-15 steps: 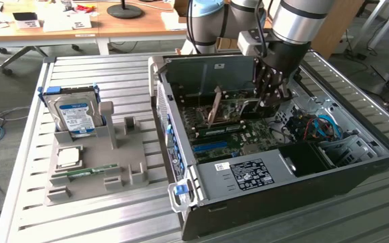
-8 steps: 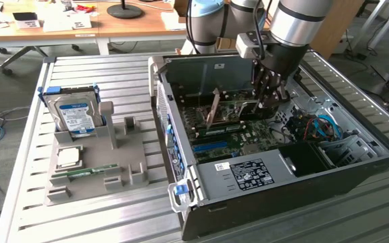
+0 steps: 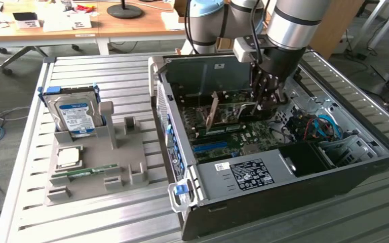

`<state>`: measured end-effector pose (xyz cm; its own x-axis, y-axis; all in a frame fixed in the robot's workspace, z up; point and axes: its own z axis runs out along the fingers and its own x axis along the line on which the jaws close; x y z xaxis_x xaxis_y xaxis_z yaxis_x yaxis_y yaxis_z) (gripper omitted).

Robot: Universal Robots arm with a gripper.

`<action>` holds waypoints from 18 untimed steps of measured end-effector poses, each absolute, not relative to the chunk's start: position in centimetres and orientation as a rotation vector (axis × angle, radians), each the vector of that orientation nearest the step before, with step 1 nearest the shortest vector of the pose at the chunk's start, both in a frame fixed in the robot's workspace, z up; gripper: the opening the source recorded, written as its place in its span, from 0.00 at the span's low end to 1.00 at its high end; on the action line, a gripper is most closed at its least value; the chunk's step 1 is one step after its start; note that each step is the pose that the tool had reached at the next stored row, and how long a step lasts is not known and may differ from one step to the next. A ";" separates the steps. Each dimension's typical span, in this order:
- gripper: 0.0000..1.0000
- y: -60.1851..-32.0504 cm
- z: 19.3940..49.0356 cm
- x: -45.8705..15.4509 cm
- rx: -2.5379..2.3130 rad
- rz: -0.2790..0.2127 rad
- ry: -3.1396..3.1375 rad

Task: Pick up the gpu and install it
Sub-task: 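Insert the gpu into the slot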

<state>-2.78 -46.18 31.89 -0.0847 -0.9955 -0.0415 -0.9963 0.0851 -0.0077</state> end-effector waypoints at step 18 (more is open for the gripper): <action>0.27 -46.3 30.8 -3.6 -2.131 0.032 2.257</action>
<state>-3.57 -46.27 30.83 -0.0570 -0.9975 -0.0415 -0.9983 0.0575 -0.0112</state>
